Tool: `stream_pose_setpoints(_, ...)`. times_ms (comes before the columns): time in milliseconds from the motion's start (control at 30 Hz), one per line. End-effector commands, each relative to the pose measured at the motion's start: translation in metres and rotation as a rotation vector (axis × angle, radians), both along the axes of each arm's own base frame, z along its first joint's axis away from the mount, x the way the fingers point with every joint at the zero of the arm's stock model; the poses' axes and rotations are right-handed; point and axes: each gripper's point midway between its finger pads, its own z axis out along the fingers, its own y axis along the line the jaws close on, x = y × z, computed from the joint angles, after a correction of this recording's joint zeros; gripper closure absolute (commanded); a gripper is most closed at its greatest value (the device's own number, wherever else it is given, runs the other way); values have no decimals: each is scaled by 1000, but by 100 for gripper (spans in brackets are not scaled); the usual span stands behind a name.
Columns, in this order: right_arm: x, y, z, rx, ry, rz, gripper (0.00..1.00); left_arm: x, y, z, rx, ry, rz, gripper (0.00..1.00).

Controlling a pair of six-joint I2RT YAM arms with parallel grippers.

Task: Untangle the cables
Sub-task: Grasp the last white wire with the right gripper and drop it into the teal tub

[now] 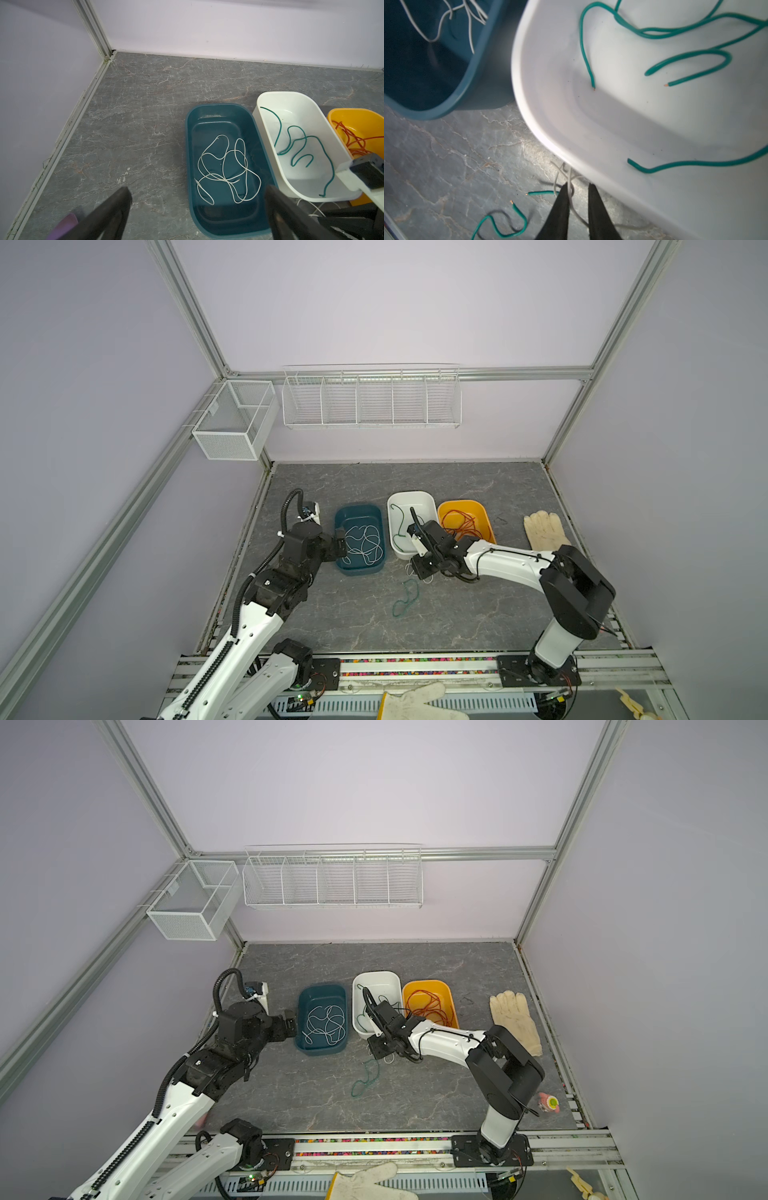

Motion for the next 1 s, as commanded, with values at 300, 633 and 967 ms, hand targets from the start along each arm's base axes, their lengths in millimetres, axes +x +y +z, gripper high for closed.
stream_pose_setpoints(300,-27,3,66,83,-113,78,94,-1,-1,12,-13,-32,-6,1)
stream_pose_setpoints(633,-24,34,166,282,-163,111,93,-3,14,25,-1,-86,59,1)
stream_pose_setpoints(967,6,107,190,393,-101,169,93,-16,42,54,-12,-216,177,1)
